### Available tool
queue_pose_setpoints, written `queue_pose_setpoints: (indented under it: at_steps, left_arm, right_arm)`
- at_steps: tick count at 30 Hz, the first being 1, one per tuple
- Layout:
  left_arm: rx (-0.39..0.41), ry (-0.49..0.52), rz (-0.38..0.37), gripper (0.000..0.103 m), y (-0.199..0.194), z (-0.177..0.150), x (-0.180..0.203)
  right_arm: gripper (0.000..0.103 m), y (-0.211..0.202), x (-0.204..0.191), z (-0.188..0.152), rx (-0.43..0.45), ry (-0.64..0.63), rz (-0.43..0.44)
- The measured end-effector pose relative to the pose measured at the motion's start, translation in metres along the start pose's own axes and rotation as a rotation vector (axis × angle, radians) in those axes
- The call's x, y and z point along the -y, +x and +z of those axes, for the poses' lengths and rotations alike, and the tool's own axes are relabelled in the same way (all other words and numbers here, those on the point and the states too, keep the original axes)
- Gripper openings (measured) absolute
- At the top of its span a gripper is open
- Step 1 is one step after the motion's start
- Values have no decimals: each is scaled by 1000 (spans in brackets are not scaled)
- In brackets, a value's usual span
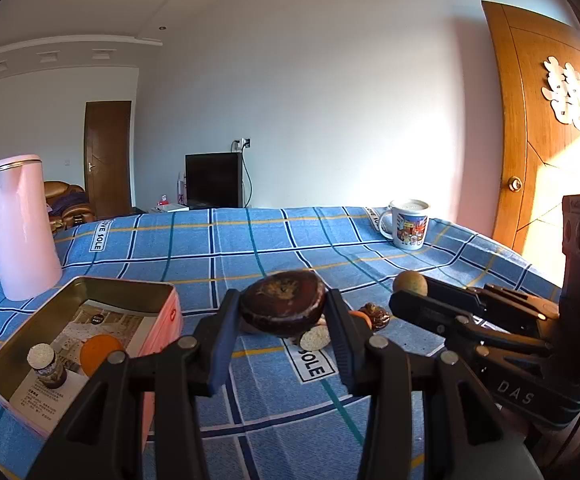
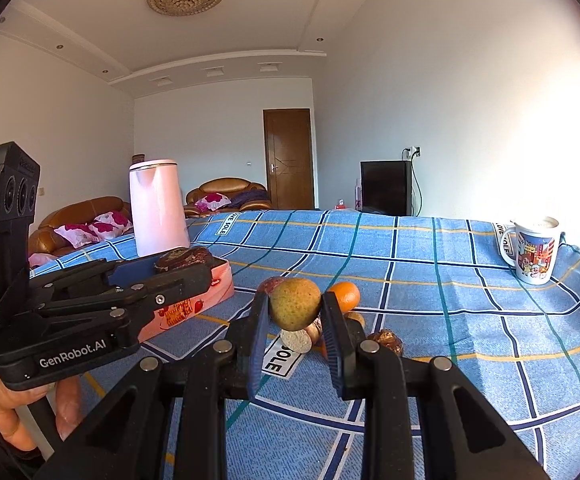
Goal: Organize fruits
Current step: 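Release the brown cake and yellow-green fruit into the tin with both tools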
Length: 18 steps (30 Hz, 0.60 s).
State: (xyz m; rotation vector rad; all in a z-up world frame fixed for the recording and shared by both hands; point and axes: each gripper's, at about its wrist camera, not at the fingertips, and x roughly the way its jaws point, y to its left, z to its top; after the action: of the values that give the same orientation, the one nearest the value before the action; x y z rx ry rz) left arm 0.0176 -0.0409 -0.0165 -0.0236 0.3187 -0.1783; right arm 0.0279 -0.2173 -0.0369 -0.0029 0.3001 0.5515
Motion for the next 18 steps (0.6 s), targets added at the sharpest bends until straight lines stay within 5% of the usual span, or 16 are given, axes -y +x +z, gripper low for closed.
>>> queue_pose_setpoints:
  at_steps: [10, 18]
  left_arm:
    - [-7, -49, 25, 44, -7, 2, -26]
    - [-17, -114, 125, 44, -24, 4, -72]
  right_arm:
    - [28, 12, -4, 12, -45, 12, 17]
    - [28, 37, -41, 33, -105, -25, 147]
